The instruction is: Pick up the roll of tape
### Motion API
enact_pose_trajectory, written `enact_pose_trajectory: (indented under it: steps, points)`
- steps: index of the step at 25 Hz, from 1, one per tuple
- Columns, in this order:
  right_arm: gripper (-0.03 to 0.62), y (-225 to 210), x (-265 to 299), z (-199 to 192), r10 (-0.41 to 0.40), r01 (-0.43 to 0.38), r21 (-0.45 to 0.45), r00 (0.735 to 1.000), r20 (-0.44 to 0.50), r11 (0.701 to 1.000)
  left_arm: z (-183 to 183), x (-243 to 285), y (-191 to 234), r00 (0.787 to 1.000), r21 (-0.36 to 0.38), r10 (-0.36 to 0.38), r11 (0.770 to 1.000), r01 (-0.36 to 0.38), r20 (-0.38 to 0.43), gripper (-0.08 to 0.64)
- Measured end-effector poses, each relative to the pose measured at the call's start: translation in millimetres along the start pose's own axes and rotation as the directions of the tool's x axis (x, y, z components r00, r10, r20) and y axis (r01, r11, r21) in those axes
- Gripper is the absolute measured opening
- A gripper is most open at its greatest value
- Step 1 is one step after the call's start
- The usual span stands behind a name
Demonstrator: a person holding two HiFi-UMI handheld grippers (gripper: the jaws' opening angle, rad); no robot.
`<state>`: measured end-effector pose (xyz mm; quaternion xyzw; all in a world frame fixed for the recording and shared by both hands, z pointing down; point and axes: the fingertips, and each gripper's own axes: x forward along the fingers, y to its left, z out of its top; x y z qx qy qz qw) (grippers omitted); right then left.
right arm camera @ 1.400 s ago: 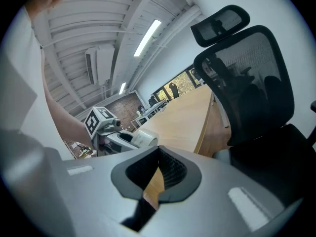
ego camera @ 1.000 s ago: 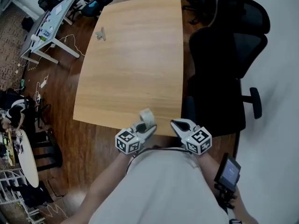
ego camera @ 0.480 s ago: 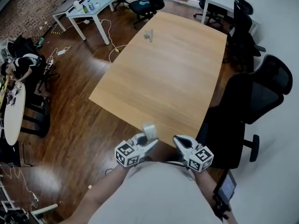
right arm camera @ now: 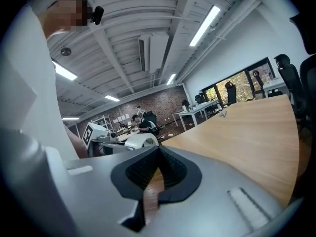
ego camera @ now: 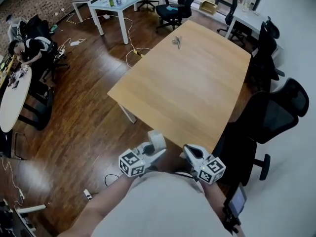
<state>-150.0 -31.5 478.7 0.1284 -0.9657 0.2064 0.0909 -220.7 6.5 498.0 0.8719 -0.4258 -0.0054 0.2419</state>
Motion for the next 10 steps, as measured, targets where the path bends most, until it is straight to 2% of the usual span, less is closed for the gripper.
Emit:
enact_pose_trajectory:
  steps: [6,10]
  points:
    - [0.006,32,16,0,0.017,-0.018,-0.037,1.000,-0.010,0.999,-4,-36,0,0.999,-0.007,0.013,1.000,-0.012,0.040,0.114]
    - [0.006,48,33,3,0.036,-0.036,-0.066,0.999,-0.001,0.997,1,-60,10,0.997,0.013,0.030,0.999,-0.031,0.065,0.112]
